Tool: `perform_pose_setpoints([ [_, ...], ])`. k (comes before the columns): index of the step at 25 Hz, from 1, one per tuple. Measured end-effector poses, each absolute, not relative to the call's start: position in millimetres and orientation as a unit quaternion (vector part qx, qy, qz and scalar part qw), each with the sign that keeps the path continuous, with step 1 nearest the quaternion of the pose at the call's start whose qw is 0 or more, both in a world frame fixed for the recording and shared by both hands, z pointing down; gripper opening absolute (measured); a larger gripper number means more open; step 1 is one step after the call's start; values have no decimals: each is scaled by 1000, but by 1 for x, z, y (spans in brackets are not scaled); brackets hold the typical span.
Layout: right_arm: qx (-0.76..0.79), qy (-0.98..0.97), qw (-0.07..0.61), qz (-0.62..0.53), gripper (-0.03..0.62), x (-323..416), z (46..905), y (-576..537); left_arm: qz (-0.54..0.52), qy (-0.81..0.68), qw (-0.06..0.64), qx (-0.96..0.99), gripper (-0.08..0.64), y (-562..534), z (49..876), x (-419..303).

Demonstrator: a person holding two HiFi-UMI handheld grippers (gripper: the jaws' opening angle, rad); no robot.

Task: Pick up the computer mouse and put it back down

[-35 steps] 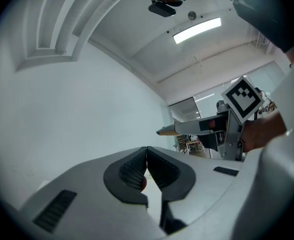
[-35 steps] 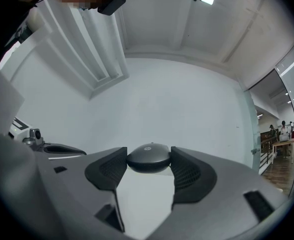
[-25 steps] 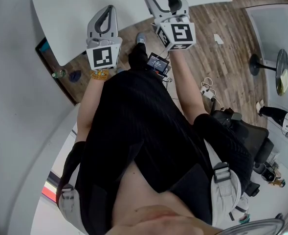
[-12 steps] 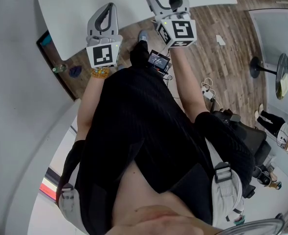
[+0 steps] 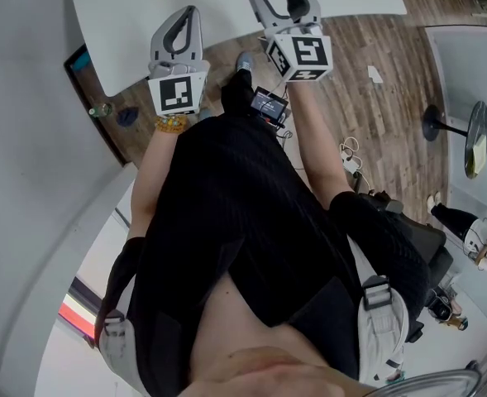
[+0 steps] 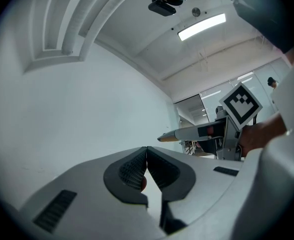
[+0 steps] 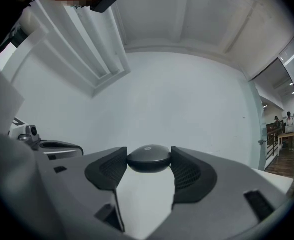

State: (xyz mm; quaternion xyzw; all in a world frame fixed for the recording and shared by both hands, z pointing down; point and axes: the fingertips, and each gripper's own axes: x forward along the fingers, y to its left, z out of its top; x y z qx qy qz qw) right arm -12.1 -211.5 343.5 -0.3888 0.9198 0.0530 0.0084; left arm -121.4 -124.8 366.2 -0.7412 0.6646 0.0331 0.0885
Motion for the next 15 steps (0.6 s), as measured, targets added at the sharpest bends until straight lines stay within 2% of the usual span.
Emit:
perform_pose_setpoints([
  [15, -371, 928, -39, 8, 281, -24, 402, -222, 15, 682, 73, -728, 14, -119, 378, -129],
])
